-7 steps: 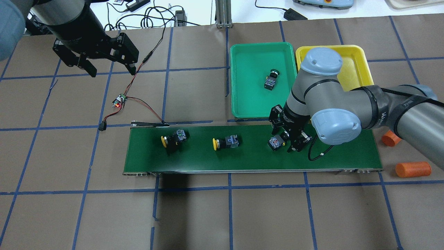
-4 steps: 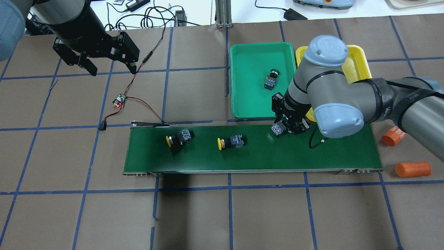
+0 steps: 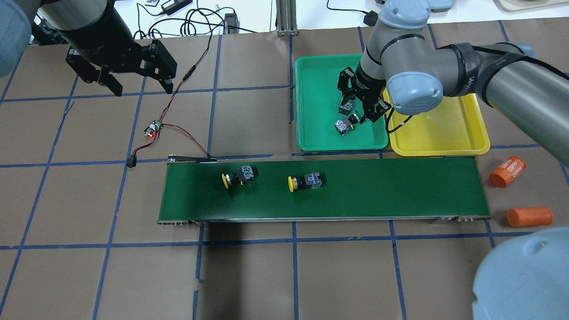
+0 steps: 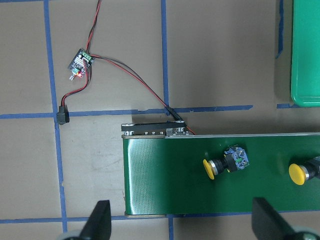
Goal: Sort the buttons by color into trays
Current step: 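Carry the green-capped button into the teal tray and release it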
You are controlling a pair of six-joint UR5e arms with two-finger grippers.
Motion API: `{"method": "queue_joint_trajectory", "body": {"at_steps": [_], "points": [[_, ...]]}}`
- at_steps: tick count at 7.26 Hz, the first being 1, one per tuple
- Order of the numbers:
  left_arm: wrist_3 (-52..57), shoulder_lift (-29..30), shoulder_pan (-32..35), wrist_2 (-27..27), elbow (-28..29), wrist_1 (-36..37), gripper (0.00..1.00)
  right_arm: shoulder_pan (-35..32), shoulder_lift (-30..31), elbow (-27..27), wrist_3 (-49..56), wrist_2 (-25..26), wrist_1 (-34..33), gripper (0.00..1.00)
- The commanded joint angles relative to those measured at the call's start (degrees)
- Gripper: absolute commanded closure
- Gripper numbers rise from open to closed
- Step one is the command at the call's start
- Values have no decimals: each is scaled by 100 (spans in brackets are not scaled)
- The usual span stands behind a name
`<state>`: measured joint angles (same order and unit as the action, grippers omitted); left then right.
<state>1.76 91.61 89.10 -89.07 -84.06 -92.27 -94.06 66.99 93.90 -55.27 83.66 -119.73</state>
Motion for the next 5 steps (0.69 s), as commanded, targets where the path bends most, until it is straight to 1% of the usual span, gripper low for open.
{"method": "queue_joint_trajectory", "body": {"at_steps": [1,2,3,4,5], "points": [[0,6,-15,13,4,-2,0,-7,225,-39,25,343,316,0],[0,-12,-15,-13,-5,-2,0,-24,427,-30,-71,344,814,0],[-26,-29,-15,4,-22,-2,0,-94,821,171,-176,301,1176,0],[-44,-56,-6,-5,-49,-2,0,-121,1286,712,-534,274,1206,0],[-44,-56,-6,4,-49,-2,0,-165,1595,1335,-868,213,1049,0]]}}
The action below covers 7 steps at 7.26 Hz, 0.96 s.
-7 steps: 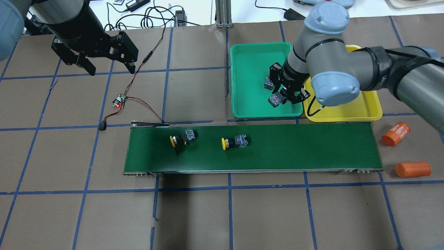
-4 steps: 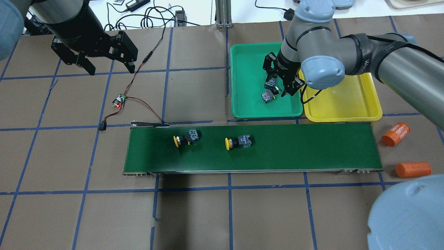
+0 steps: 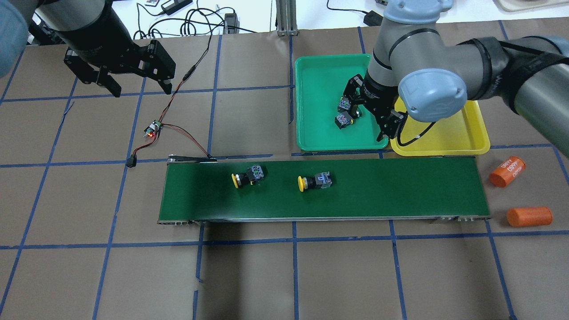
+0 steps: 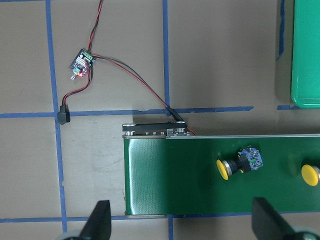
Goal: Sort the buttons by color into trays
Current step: 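Move the right gripper back to the belt and grasp a yellow-capped button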
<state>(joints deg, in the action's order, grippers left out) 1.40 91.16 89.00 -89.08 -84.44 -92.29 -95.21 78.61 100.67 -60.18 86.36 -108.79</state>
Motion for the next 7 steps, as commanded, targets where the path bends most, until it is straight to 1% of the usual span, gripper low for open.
{"method": "queue_joint_trajectory", "body": {"at_steps": [1,2,4,5,6,7], "points": [[-9,-11,4,-4,-20,0,0,-198,453,1013,-511,-214,-689,0],[-17,-19,4,-4,-20,0,0,-391,392,1138,-843,-294,-940,0],[-17,-19,4,-4,-28,9,0,-577,295,1174,-1074,-295,-942,1],[-17,-11,4,-4,-28,9,0,-586,286,1244,-1397,-304,-933,0],[-17,-11,4,-4,-20,9,0,-586,278,1401,-1400,-295,-942,0],[-17,-11,4,-4,-28,9,0,-586,269,1516,-1366,-208,-942,6]]}}
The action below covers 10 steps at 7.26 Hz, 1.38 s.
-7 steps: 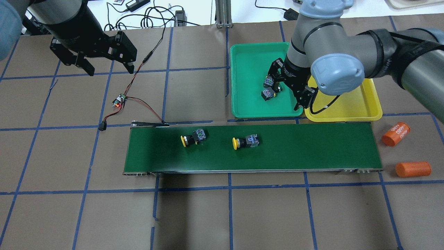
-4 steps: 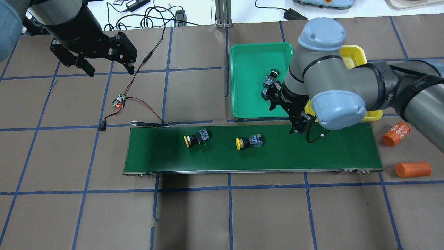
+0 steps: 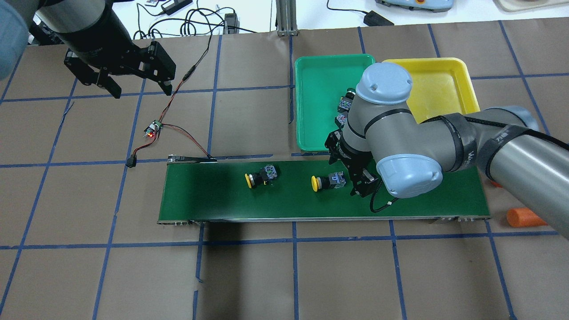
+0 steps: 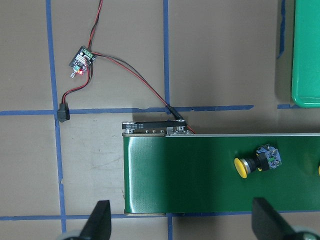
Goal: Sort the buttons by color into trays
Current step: 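Move the right gripper back to the belt and grasp a yellow-capped button, then carry the yellow-capped button into the yellow tray and release it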
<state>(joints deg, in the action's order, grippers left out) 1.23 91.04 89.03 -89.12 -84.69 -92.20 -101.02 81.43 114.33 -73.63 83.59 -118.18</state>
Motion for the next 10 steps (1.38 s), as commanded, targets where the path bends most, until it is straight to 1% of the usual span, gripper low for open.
{"method": "queue_joint_trajectory", "body": {"at_steps": [1,2,3,4,5,6,7,8,9,10], "points": [[0,-8,0,0,-12,0,0,-6,-13,168,-3,87,-4,18],[0,-8,0,0,-4,0,0,-6,-30,169,6,61,-99,51],[0,-8,0,0,-12,0,0,-6,-30,160,50,0,-109,100],[0,-8,0,0,-12,0,0,3,-4,108,302,43,-126,100],[0,-8,0,9,-12,0,0,151,14,20,723,87,-153,100],[0,-8,0,9,-21,0,0,292,14,-190,936,96,-344,100],[0,-8,0,9,-21,0,0,519,-21,-496,1033,62,-259,100],[0,-16,0,0,-30,0,0,757,-56,-873,1574,26,-50,100],[0,-16,0,0,-21,0,0,1064,-370,-1103,2754,400,-135,100],[8,-25,0,0,-39,0,0,1458,-878,-1254,3314,743,-327,100]]}}
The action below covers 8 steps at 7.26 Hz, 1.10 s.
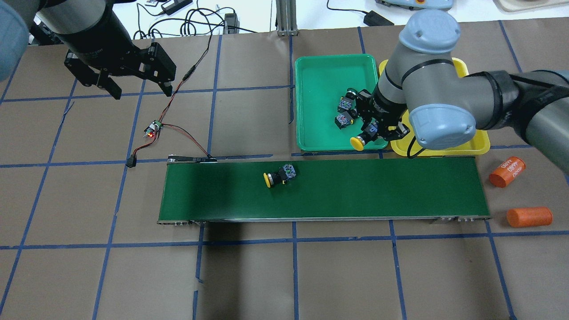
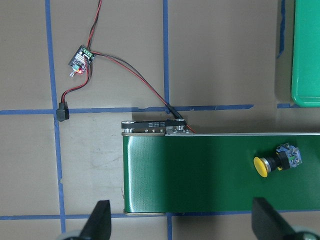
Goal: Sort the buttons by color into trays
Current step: 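Carry the yellow-capped button into the yellow tray and release it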
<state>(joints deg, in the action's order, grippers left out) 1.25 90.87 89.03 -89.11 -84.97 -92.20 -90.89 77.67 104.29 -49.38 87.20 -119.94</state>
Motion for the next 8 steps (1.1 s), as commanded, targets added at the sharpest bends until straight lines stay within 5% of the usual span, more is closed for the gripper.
{"method": "queue_joint_trajectory", "body": {"at_steps": [1,2,3,6,8], "points": [[-2,-16,0,-1,-28,0,0,849,-786,-329,1261,429,-544,100],[-2,-17,0,-1,-37,0,0,1027,-937,-313,1638,473,-757,38],[-2,-25,-9,-1,-29,0,0,1029,-903,-286,1616,491,-716,0],[-2,-25,0,8,-28,0,0,741,-379,-242,1154,403,-8,0],[-10,-25,0,16,-37,0,0,-135,53,20,4,403,155,0]]}}
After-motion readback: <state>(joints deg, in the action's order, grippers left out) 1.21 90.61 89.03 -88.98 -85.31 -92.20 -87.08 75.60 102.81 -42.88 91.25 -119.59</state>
